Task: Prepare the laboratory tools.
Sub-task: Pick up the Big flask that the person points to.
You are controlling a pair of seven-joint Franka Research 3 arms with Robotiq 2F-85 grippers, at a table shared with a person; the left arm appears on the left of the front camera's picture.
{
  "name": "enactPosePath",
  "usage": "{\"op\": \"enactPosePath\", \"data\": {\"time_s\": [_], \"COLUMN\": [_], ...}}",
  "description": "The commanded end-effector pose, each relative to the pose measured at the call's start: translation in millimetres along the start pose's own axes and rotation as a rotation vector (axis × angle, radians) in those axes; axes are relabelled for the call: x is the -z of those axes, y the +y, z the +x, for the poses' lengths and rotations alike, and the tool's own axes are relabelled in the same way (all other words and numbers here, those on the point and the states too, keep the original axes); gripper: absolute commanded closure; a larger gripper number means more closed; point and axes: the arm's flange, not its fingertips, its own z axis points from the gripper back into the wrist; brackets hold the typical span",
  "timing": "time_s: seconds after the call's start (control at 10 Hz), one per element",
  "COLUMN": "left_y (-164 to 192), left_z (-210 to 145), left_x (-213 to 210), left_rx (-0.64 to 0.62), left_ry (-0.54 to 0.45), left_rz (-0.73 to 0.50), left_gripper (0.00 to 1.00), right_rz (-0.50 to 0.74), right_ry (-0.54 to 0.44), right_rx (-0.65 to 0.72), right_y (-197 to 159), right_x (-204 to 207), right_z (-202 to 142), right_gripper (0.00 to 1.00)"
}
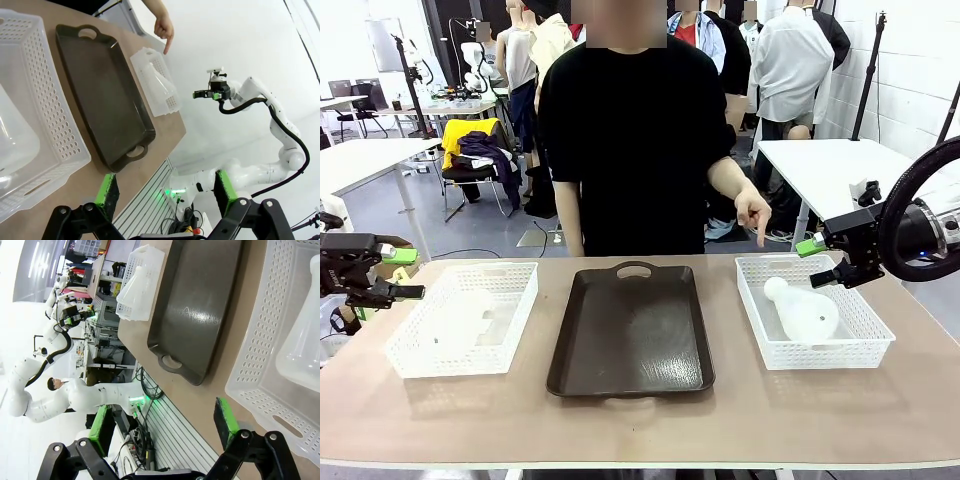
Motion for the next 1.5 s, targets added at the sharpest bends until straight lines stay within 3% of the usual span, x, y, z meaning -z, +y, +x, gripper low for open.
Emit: {"op": "enactPosePath", "data": {"time_s": [0.0, 0.5, 0.8, 1.2, 1.4], "left_y": [-1, -1, -1, -1, -1], "left_z": [0, 0, 0, 0, 0], "left_x": [0, 0, 0, 0, 0], "left_rx": [-0.005, -0.005, -0.005, -0.005, -0.005], "left_ry": [-0.010, -0.010, -0.010, -0.010, -0.010], "left_rz": [-0.014, -0.014, -0.014, -0.014, -0.014], "left_gripper": [0.00, 0.00, 0.00, 0.00, 0.00], "right_rz": [0.011, 0.000, -0.106, -0.520, -0.757], "right_ry": [0.001, 0.000, 0.023, -0.041, 0.014], "right_rx": [0.000, 0.000, -0.007, -0.118, -0.177], "right_y": [0, 0, 9, 41, 50], "right_x": [1, 0, -7, -7, 20], "right_z": [0, 0, 5, 48, 83], "right_gripper": [0.00, 0.00, 0.00, 0.00, 0.00]}}
